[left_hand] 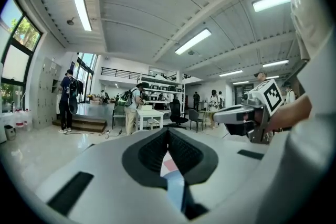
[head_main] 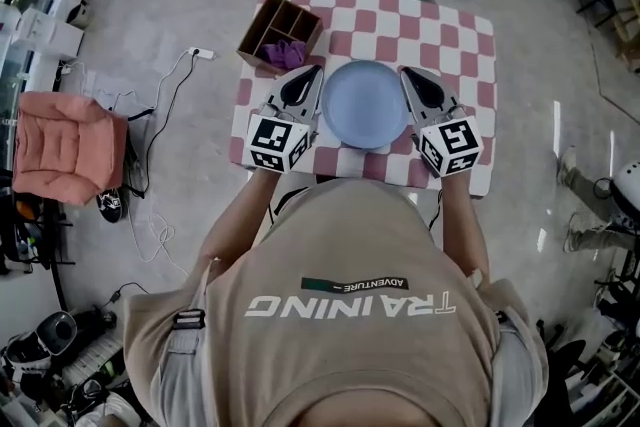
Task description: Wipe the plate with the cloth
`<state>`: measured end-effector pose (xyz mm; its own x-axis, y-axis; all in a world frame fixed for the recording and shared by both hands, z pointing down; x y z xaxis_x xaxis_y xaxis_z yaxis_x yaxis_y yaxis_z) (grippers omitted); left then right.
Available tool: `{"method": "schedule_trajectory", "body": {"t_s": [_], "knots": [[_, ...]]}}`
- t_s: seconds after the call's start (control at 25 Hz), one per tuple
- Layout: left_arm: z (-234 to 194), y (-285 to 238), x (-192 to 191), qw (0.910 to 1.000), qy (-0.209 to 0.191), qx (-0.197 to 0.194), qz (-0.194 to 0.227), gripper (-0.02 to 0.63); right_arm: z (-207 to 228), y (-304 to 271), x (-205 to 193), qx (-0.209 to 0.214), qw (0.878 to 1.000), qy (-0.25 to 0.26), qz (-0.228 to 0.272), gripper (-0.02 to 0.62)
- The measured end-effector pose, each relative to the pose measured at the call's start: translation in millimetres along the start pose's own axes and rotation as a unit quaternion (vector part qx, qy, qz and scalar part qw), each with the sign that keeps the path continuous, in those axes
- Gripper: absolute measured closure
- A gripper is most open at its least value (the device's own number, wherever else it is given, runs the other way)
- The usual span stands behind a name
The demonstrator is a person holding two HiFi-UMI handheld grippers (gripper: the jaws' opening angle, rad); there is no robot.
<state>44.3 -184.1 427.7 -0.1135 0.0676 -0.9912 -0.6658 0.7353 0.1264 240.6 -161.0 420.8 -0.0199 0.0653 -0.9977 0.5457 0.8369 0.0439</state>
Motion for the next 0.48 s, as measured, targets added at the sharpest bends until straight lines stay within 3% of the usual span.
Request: {"method": "schedule_trajectory", "body": {"t_s": [0.48], "knots": [[0.5, -2.0, -7.1, 0.9997, 0.006, -0.018, -0.013, 0.594, -6.3, 2.9, -16.7, 0.007, 1.0, -0.007, -0.024, 0.578]]}}
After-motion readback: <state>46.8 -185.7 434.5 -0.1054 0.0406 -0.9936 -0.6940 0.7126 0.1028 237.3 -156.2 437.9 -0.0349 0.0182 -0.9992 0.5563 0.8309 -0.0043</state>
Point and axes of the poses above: the fingertips, and each gripper's own axes: y backward along the fingers, z to its right, x out of its top, the point moved 4 cm from there along y, backward along the fingers, and after that the axes turned 13 degrees about z, right-handed, at the moved point
